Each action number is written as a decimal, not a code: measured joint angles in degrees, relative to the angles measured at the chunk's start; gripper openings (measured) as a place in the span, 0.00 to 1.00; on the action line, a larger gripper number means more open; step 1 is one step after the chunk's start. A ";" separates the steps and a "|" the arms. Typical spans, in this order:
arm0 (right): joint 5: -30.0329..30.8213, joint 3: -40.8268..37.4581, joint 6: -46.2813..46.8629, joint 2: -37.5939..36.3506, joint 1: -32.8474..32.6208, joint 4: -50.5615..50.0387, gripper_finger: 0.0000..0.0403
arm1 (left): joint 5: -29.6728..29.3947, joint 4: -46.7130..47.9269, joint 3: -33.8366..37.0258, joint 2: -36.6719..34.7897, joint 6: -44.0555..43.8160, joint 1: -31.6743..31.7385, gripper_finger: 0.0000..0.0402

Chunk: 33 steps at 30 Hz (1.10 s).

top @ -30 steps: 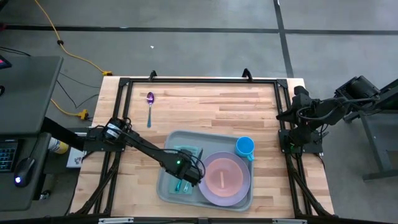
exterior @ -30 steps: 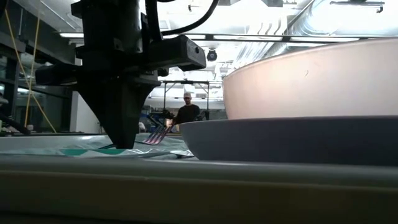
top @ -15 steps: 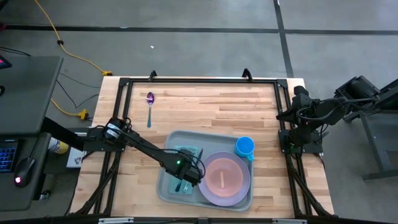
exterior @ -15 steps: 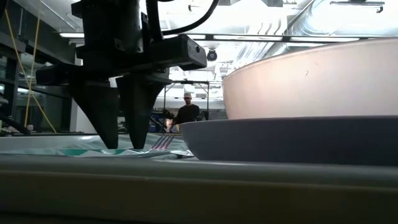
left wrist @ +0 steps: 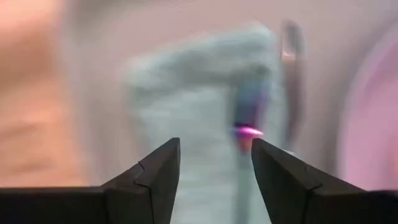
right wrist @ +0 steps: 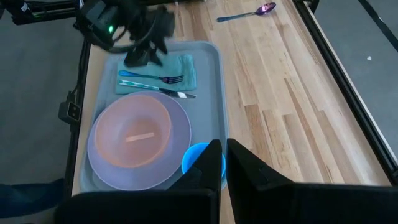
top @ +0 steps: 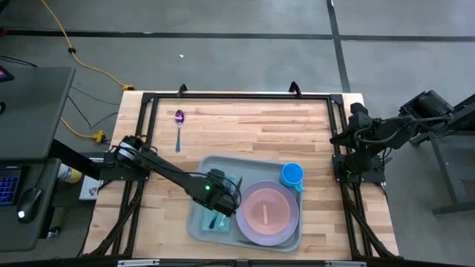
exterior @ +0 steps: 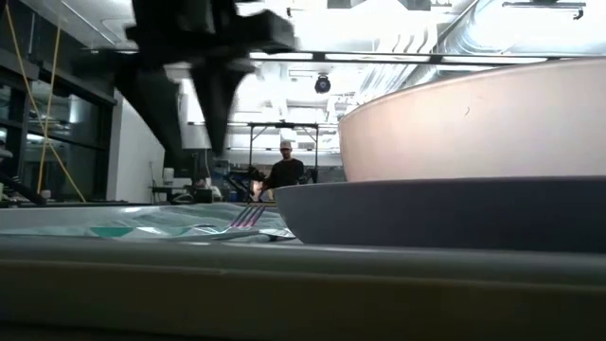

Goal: Set up tray
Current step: Put the blue spoon on the blue napkin to the left of the blue fork

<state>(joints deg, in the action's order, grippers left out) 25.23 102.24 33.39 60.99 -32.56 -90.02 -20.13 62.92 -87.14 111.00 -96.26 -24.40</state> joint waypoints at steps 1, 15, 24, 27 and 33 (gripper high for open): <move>0.12 0.00 0.00 -0.01 0.00 0.02 0.00 | -0.52 3.04 -0.41 -0.83 0.10 0.07 0.56; 1.27 0.00 0.20 -0.20 0.02 0.00 0.00 | -2.97 23.82 -0.83 -13.28 21.99 16.70 0.51; 1.26 0.00 3.23 -1.48 0.00 0.00 0.00 | -0.77 21.10 3.61 -17.31 41.52 36.26 0.52; 1.83 0.00 3.87 -1.76 0.00 0.00 0.00 | 0.29 19.01 5.56 -17.75 45.16 41.01 0.54; 3.34 0.00 4.55 -1.84 0.00 0.00 0.00 | 6.77 10.17 14.25 -17.97 52.58 48.60 0.63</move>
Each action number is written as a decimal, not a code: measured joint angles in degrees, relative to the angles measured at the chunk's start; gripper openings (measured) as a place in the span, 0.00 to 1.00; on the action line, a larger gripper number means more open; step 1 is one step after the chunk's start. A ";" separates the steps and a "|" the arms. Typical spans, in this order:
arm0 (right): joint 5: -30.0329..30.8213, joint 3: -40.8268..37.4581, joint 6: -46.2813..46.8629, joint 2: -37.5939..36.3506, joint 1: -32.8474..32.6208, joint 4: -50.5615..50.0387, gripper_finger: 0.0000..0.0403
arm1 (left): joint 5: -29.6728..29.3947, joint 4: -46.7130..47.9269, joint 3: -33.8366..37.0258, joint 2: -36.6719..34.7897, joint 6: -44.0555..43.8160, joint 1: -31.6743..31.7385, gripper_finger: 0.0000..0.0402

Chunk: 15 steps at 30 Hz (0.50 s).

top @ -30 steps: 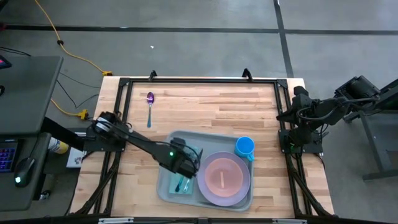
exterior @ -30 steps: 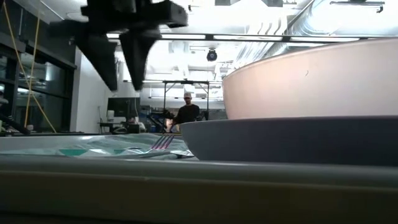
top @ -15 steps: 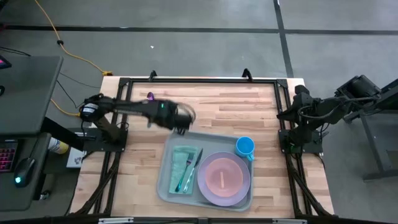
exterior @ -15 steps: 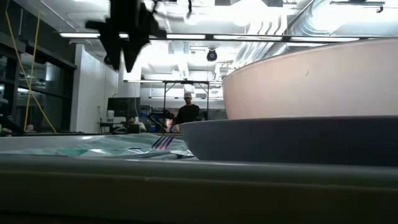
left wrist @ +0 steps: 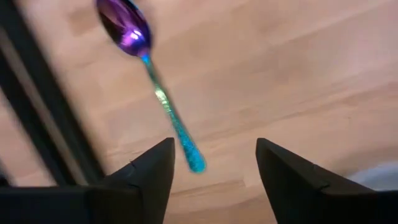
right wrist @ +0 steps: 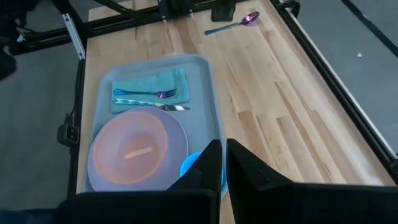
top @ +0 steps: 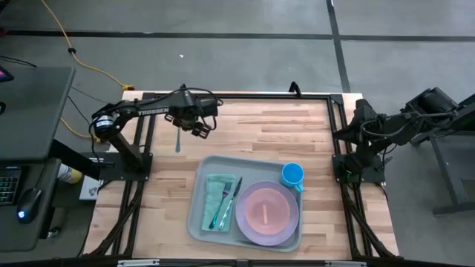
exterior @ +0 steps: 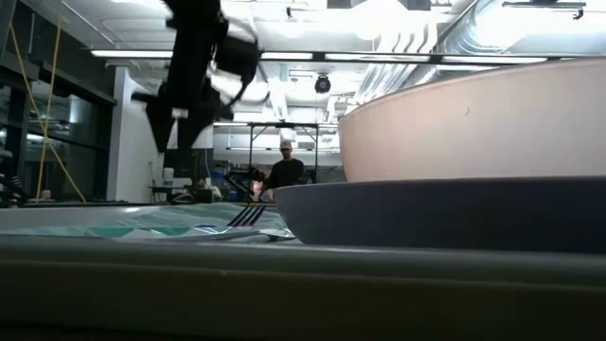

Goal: Set up tray
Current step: Put the blue spoon on the blue napkin to the left of the blue fork

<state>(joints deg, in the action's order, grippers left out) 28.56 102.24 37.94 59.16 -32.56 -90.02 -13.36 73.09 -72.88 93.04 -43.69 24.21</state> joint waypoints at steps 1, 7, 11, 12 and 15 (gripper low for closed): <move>0.22 0.00 0.52 0.00 0.02 0.00 0.00 | 1.18 -2.40 1.91 0.07 0.39 0.98 0.65; 0.99 0.00 1.04 0.00 0.00 0.01 0.00 | 4.04 -9.76 10.08 0.13 1.32 4.70 0.71; 1.65 0.00 1.34 0.00 0.00 0.00 0.00 | 3.56 -10.86 12.81 0.10 0.48 6.62 0.72; 1.85 0.00 1.81 0.00 0.00 0.00 0.00 | 3.56 -10.80 13.36 0.09 0.20 7.34 0.72; 2.29 0.00 2.42 0.00 0.00 0.02 0.00 | 3.64 -14.15 15.16 0.10 0.67 9.56 0.72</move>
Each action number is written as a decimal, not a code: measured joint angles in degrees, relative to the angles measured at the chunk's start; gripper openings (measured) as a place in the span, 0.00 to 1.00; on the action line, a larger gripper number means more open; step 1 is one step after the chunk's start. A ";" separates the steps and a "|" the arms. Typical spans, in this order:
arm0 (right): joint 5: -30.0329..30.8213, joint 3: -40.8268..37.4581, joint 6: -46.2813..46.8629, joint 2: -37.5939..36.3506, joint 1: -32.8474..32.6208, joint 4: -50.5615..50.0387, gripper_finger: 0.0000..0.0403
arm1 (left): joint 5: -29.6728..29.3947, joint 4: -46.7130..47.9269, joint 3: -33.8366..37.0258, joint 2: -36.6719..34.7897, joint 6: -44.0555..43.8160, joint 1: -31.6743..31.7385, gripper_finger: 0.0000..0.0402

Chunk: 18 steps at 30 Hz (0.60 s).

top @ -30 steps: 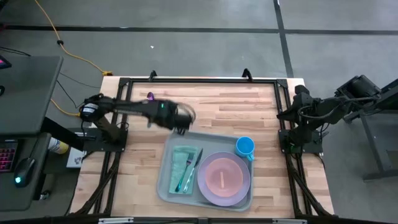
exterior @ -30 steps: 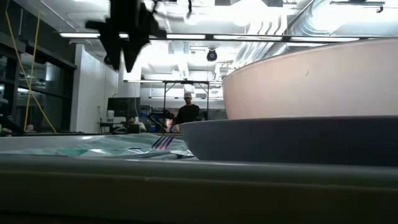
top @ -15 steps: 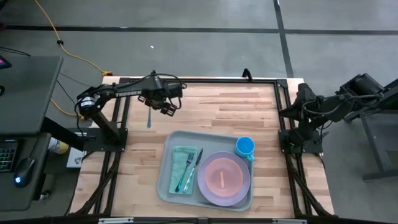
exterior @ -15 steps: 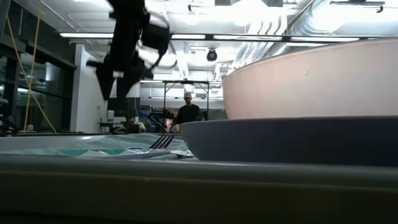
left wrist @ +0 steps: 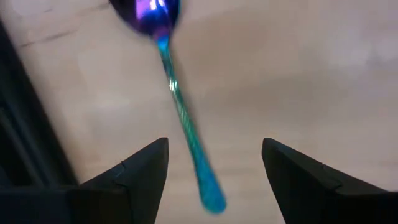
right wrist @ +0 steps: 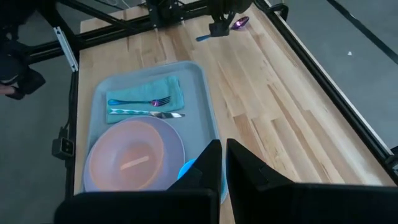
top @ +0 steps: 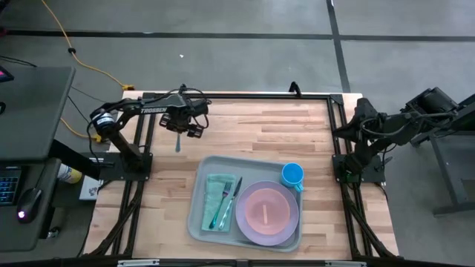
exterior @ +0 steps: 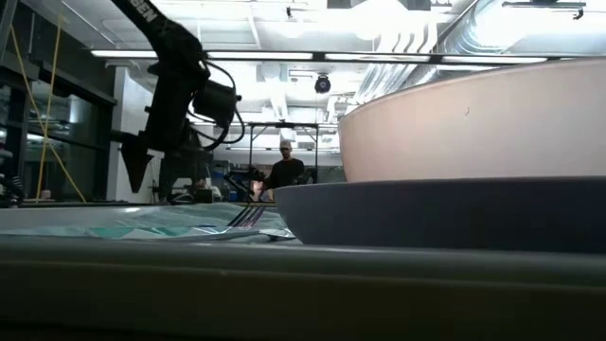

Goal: Set up tray
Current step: Put the blue spoon on the blue napkin to the left of the blue fork

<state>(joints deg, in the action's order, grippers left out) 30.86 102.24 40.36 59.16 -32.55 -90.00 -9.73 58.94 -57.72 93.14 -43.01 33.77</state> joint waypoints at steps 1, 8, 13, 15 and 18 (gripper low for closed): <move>0.20 0.00 0.20 0.00 0.00 -0.02 0.00 | 0.12 -1.32 0.53 -0.02 0.19 0.70 0.72; 0.92 0.00 1.50 0.00 0.00 -0.02 0.00 | 1.20 -8.08 3.37 0.00 1.14 5.15 0.72; 1.98 0.00 2.77 0.00 0.02 -0.02 0.00 | 1.67 -9.66 4.50 0.00 4.38 8.86 0.72; 2.37 0.00 3.17 0.00 0.00 0.00 0.00 | 1.78 -10.01 4.87 0.00 5.87 10.03 0.72; 3.22 0.00 3.71 0.02 0.00 -0.02 0.00 | 1.99 -10.15 5.39 0.00 8.24 11.51 0.72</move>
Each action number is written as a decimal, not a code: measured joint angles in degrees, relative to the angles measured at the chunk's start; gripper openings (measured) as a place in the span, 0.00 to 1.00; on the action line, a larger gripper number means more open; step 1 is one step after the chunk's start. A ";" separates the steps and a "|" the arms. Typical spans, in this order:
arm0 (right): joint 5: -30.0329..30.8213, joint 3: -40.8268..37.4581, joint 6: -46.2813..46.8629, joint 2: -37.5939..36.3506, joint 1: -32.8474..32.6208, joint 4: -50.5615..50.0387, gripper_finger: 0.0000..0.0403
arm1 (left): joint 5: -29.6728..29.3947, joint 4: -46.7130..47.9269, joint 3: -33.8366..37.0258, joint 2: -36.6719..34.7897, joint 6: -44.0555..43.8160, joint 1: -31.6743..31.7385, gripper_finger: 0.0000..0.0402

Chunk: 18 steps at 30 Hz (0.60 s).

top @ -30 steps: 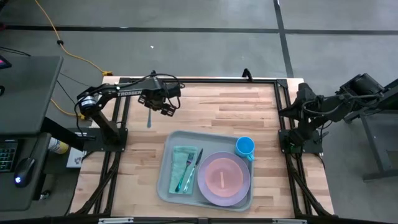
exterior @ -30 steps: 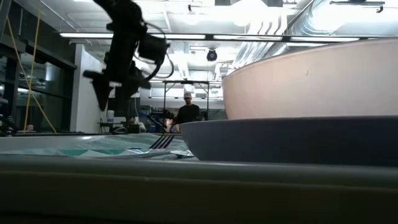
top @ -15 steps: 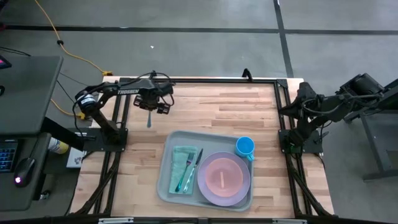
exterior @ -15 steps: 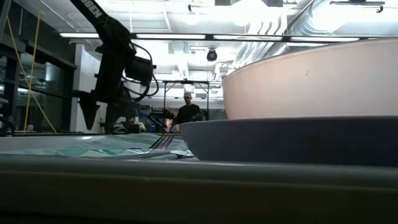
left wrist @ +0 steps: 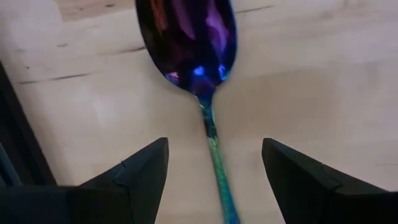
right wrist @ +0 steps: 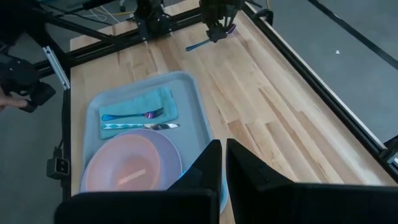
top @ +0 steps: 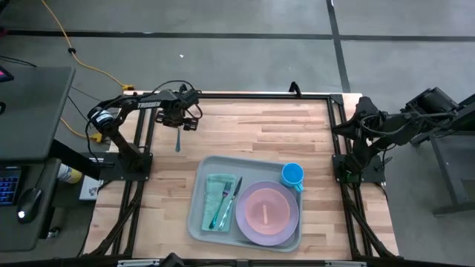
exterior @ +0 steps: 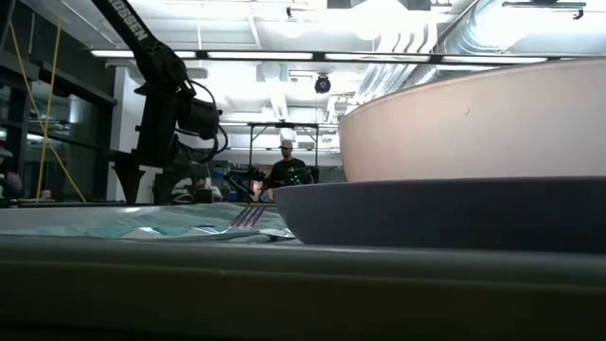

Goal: Set up tray
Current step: Put the blue spoon on the blue napkin to the left of the blue fork

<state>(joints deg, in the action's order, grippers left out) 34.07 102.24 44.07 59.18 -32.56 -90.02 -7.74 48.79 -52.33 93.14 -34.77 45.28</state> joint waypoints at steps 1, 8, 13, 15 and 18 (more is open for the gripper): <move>0.08 0.00 0.23 0.00 0.00 0.00 0.00 | 0.03 -0.29 0.18 0.00 0.49 0.30 0.72; 1.00 0.00 0.92 -0.01 0.00 0.00 0.00 | 2.73 -5.28 2.25 0.00 2.91 1.34 0.72; 1.50 0.00 1.58 0.00 0.01 0.02 0.00 | 2.95 -6.32 3.52 -0.28 2.56 1.35 0.72; 1.54 0.00 1.99 0.00 0.02 0.00 0.00 | 2.95 -6.33 3.81 -0.26 2.87 1.35 0.72; 1.54 0.00 2.04 0.04 0.00 0.00 0.00 | 2.90 -6.43 3.86 -0.24 3.20 1.35 0.71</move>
<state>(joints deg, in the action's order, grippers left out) 35.62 102.24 46.11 59.22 -32.55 -90.02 -4.84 42.36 -48.47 92.90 -31.57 46.63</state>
